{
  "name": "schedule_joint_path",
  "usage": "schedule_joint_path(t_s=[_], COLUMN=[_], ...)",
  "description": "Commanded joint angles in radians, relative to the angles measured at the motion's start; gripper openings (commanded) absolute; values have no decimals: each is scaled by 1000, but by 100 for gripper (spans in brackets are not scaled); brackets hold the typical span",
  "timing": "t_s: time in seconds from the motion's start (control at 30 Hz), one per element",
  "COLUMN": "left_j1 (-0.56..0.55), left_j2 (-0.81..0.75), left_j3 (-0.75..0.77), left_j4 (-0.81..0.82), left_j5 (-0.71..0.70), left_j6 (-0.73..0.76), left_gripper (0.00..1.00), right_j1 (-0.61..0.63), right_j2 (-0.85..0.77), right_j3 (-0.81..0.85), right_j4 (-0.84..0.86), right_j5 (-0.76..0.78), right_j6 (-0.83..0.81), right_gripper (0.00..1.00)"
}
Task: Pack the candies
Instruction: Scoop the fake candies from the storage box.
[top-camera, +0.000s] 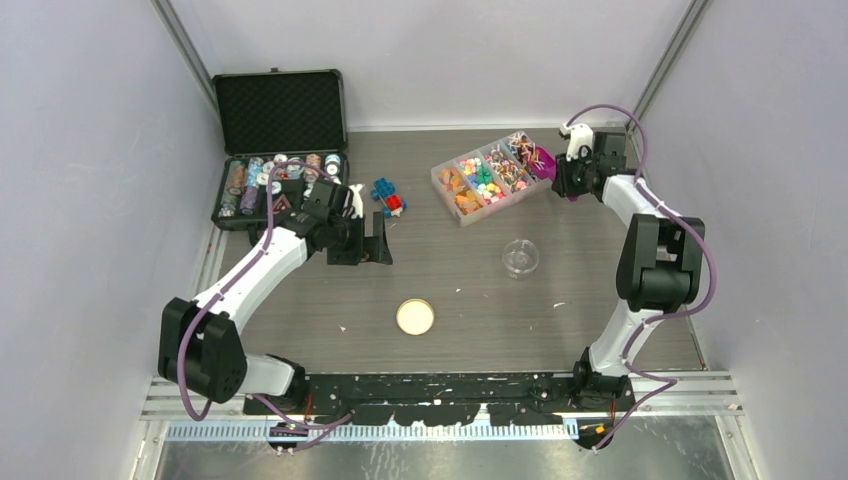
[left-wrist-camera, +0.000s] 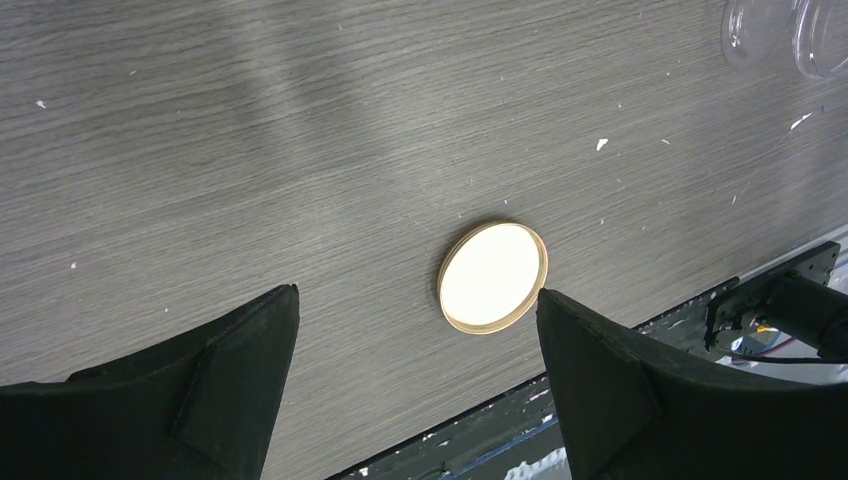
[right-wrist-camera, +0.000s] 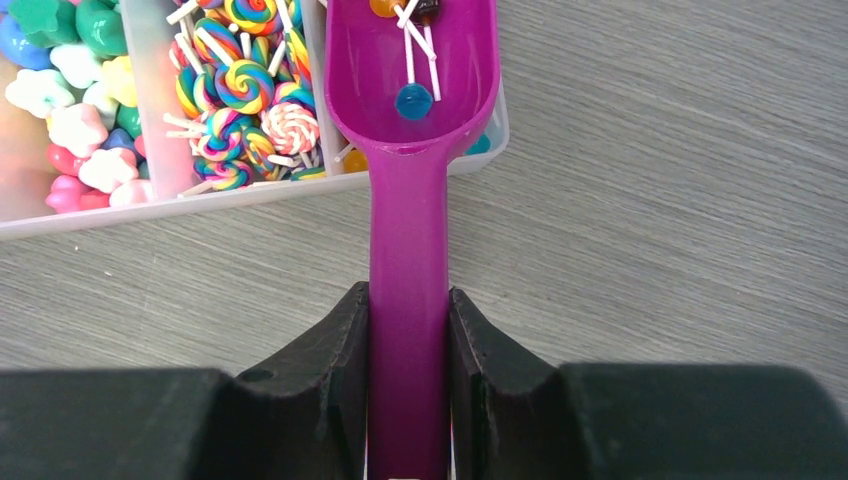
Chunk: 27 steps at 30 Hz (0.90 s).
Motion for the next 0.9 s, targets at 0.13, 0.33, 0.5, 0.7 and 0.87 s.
schedule_joint_path(t_s=[0.13,0.33,0.5,0.7,0.87], left_j1=[-3,-3,-3,-61,-195], left_j2=[-28,-50,-59,-36,31], left_j3=[12,7,-5,43,95], left_j4=[-5,-17,-8,55,208], left_j5=[-7,-29,-27,22,15], left_j6=[-13,-18,-42,-106,-218], left_gripper=[90,93,96,88,78], right_j1=[-13,-13,-13,-13,-13], right_j2=[-124,-181,-262,-378,-478], right_j3=[-58,-105,-136,-192,-232], right_j4=[101,127,121,111,106], right_j5=[-38,-72,-95,-97,-93], right_j6=[10,25,47,66,89], right_gripper=[1,0,1,0,1])
